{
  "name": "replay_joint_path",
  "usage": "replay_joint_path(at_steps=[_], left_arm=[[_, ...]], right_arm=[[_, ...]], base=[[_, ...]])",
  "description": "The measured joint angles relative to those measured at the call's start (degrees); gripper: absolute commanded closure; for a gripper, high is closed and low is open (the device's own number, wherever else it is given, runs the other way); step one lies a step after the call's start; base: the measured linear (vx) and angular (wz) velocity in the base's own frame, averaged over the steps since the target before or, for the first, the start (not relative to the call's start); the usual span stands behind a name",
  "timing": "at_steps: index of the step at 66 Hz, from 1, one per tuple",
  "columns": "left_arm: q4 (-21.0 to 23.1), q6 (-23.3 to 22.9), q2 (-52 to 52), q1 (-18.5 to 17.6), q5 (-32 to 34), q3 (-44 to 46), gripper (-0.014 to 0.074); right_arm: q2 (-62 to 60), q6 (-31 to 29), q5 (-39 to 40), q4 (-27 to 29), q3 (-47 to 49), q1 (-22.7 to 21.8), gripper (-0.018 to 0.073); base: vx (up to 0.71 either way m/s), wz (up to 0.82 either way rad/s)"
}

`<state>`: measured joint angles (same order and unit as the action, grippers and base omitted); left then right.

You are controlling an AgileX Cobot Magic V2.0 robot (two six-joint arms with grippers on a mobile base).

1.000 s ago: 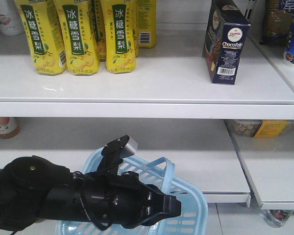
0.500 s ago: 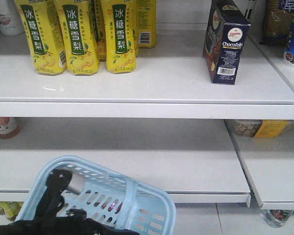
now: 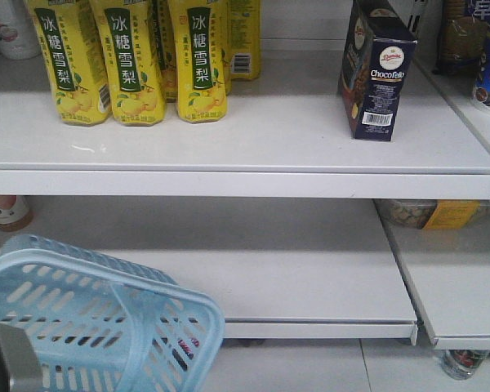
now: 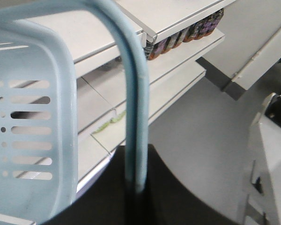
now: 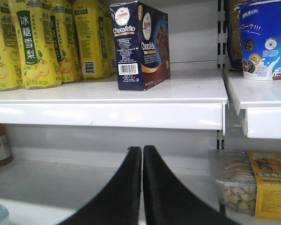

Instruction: Left arm holds basket, right arm returns cookies

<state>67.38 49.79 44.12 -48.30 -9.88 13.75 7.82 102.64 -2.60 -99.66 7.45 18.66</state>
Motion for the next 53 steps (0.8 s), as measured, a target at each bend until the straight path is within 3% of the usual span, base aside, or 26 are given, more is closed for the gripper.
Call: replay_joint_path(at_steps=[6,25,32,40,53], left_arm=[[-6.8,-3.9,-4.4,0.0,3.3,-2.5,0.0603],[-28.5,-25.6,-18.5,1.3,13.2,-14.1,0.0603],[-36.6,-31.4,-23.9,6.8,13.1,-15.5,0.0603],[-46.1,-34.5,-29.4,13.8,9.9,-15.5,0.0603],[-55.4,-43.9,-37.5,22.7,2.2,-15.6,0.0603]], right_arm=[[0.0,0.0,0.0,0.0,0.0,0.0,0.0568],[0.0,0.0,0.0,0.0,0.0,0.0,0.0568],[0.0,0.0,0.0,0.0,0.0,0.0,0.0568],[0.0,0.0,0.0,0.0,0.0,0.0,0.0568],[0.0,0.0,0.0,0.0,0.0,0.0,0.0568]], base=[[0.0,0.0],[0.0,0.0],[0.0,0.0],[0.0,0.0],[0.0,0.0]])
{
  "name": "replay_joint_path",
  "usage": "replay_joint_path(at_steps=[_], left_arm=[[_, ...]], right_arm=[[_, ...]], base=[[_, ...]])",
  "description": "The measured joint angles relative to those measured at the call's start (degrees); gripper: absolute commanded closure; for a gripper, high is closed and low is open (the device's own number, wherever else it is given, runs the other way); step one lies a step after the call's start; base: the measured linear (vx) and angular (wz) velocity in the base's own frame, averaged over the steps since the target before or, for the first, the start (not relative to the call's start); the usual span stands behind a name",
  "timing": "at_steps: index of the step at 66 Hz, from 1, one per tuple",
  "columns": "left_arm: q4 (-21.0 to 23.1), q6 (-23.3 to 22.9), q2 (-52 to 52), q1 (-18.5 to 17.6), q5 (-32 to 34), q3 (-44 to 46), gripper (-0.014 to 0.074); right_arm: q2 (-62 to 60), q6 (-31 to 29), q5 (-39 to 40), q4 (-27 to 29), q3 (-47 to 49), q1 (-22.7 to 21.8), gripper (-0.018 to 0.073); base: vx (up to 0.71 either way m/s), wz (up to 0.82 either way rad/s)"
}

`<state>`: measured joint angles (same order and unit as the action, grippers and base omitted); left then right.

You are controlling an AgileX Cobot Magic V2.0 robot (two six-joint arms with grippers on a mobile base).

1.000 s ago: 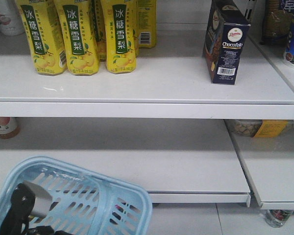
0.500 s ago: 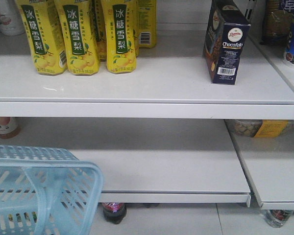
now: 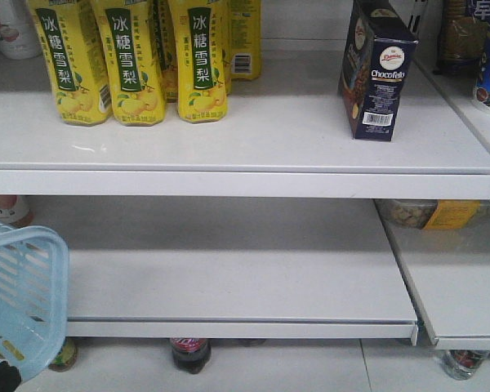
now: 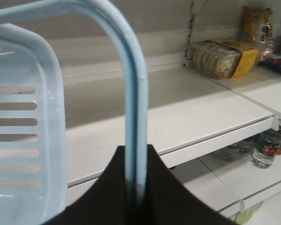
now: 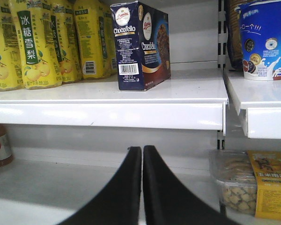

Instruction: Left arm holds basket, right arm returns cookies

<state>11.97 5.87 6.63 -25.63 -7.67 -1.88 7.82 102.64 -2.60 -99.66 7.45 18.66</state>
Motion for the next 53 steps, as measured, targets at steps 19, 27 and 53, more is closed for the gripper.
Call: replay_joint_path(at_steps=[19,27,53], left_arm=[[-12.0,-11.4,-6.8,8.8,-8.2,-0.1,0.0603],[-13.2,-11.9,-7.0,12.0,-9.0,-0.1,0.0603],[-13.3,-12.0,-7.0,20.9,-9.1,-0.1,0.0603]], right_arm=[[0.0,0.0,0.0,0.0,0.0,0.0,0.0568],[0.0,0.0,0.0,0.0,0.0,0.0,0.0568],[0.0,0.0,0.0,0.0,0.0,0.0,0.0568]], base=[[0.0,0.0],[0.0,0.0],[0.0,0.0]])
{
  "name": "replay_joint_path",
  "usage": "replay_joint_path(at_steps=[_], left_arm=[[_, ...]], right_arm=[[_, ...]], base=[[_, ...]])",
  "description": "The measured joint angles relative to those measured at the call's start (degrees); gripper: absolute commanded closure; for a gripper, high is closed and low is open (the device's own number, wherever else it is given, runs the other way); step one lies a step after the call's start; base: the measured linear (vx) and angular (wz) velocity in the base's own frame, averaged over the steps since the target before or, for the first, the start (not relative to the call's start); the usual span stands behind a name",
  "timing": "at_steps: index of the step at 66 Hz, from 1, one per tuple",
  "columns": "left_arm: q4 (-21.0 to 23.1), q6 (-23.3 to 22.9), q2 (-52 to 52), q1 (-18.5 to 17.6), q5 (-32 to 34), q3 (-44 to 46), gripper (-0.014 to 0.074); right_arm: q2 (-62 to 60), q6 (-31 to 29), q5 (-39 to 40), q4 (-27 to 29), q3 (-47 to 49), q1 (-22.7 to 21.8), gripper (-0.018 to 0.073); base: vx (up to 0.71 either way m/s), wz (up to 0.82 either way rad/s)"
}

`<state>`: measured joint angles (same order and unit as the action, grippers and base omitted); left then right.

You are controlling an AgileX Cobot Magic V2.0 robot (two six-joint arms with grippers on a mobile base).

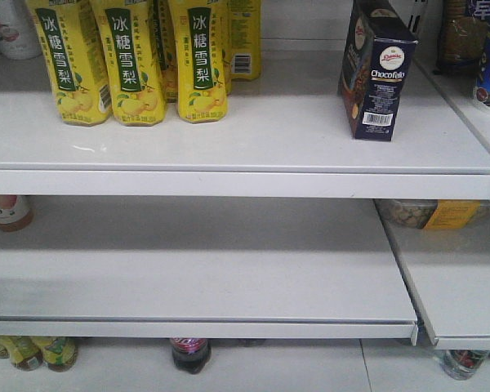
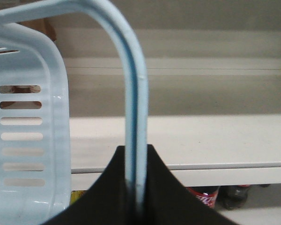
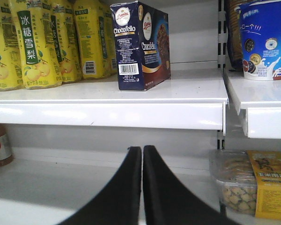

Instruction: Left arm holds basket, right arm returns cookies

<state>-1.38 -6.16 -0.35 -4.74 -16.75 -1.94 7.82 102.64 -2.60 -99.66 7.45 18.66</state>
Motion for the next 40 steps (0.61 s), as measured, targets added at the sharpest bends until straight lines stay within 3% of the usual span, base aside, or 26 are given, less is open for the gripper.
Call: replay_joint_path(at_steps=[17,40], left_arm=[[0.0,0.0,0.0,3.4,0.0,0.0,0.0603],[0.0,0.0,0.0,3.5,0.0,0.0,0.0603]], right_arm=[[0.0,0.0,0.0,0.0,0.0,0.0,0.0568],[0.0,0.0,0.0,0.0,0.0,0.0,0.0568]], base=[[0.0,0.0],[0.0,0.0]])
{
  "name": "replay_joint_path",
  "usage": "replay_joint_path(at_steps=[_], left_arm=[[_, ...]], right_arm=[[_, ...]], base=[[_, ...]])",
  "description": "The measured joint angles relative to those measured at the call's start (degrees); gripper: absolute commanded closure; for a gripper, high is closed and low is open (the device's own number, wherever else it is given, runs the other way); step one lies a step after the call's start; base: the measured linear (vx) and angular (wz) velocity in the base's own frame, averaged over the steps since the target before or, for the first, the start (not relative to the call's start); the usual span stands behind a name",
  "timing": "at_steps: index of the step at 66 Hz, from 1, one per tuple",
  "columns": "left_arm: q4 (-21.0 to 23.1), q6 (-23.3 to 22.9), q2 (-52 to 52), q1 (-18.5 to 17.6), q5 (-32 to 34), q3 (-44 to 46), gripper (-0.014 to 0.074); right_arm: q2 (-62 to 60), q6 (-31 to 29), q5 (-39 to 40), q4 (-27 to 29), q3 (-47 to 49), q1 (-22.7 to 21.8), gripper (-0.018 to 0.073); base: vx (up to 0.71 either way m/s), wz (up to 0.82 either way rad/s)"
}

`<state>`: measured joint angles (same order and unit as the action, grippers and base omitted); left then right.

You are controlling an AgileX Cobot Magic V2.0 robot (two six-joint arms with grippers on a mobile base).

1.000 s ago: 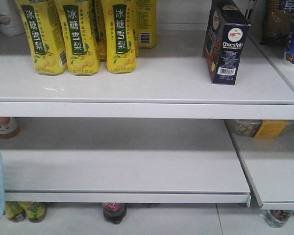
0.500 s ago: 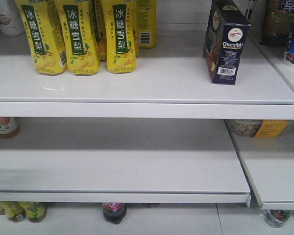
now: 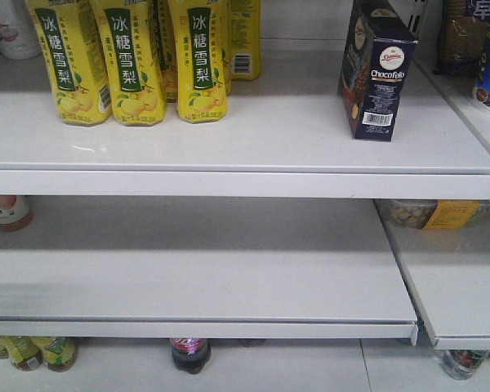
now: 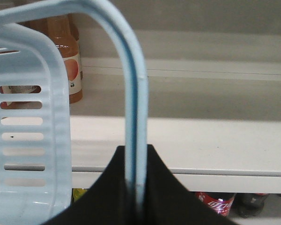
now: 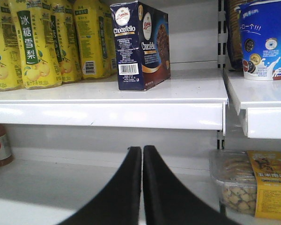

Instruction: Left arm holds basket, right arm returns cookies

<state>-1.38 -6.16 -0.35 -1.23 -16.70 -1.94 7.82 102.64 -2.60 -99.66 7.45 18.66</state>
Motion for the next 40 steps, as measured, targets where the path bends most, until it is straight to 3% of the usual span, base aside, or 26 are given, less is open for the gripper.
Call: replay_joint_path(at_steps=[40], left_arm=[[0.0,0.0,0.0,0.0,0.0,0.0,0.0603]], right_arm=[[0.0,0.0,0.0,0.0,0.0,0.0,0.0568]], base=[[0.0,0.0]])
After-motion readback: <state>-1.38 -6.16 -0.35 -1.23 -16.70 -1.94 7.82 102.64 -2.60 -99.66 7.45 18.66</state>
